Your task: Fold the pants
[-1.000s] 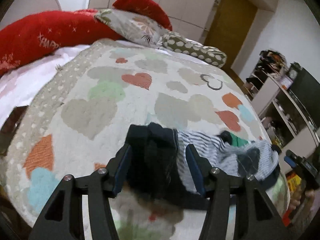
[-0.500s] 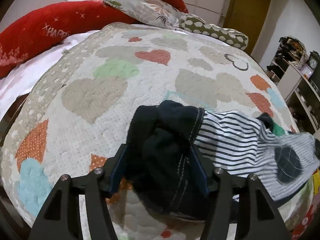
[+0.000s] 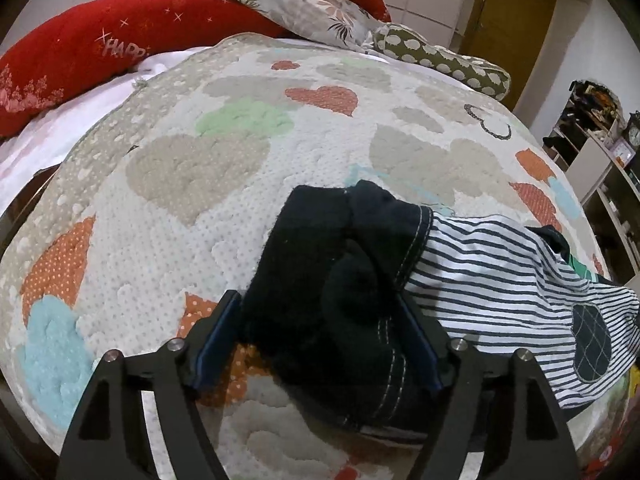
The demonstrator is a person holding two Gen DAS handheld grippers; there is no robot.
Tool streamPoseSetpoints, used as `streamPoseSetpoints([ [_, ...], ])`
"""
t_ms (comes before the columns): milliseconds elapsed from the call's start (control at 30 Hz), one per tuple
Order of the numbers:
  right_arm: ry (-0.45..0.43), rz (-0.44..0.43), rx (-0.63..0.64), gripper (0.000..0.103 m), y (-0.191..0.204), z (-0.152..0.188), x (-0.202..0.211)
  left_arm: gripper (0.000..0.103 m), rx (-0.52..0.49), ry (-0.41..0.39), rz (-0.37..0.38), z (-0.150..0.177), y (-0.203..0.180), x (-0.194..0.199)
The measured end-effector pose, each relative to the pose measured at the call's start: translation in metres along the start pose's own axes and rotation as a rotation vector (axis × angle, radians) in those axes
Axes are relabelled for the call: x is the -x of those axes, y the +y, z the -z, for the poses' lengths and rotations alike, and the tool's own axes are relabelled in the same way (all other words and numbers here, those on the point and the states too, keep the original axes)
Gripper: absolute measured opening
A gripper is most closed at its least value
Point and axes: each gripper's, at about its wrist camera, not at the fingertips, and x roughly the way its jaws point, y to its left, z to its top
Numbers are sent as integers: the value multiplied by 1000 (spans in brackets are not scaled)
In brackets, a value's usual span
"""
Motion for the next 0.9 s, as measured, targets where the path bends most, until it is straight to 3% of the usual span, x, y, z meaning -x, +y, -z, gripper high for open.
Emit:
streamPoseSetpoints([
  [67, 67, -13, -15, 78, -1, 2, -24, 77, -5, -6, -4, 0, 0, 0],
  [100, 88, -27, -13, 69, 2, 4, -34, 77, -7, -11, -7, 1, -1, -1],
  [133, 97, -26, 0, 50, 6, 4, -41, 77, -7, -19, -12, 2, -1, 0],
  [200, 172, -113, -5, 20, 14, -1, -57, 77, -1, -31, -23, 3, -2, 1],
  [233, 182, -132, -17, 19, 17, -6, -60, 77, 9, -38, -33, 4, -3, 2],
  [333, 107, -98, 57, 16, 33, -25, -49, 77, 38, -49, -69, 3, -8, 3],
  [467, 33, -107, 54, 16, 34, -47, -35, 82, 44, -64, -106, 3, -19, 0],
  [567, 27, -84, 33, 18, 23, -44, -37, 84, 20, -89, -140, 8, -23, -2],
  [633, 53, 42, 48, 31, 11, -34, -49, 84, 21, -60, -110, 6, -19, 1],
  [700, 57, 145, 49, 36, 2, -27, -52, 84, 54, -32, -61, 3, -8, 11],
  [767, 18, 132, 12, 45, -9, -25, -36, 84, 110, -36, -12, 3, 4, 31],
  [900, -127, 173, 44, 48, -2, -31, 12, 84, 101, -140, 3, -3, -5, 68],
])
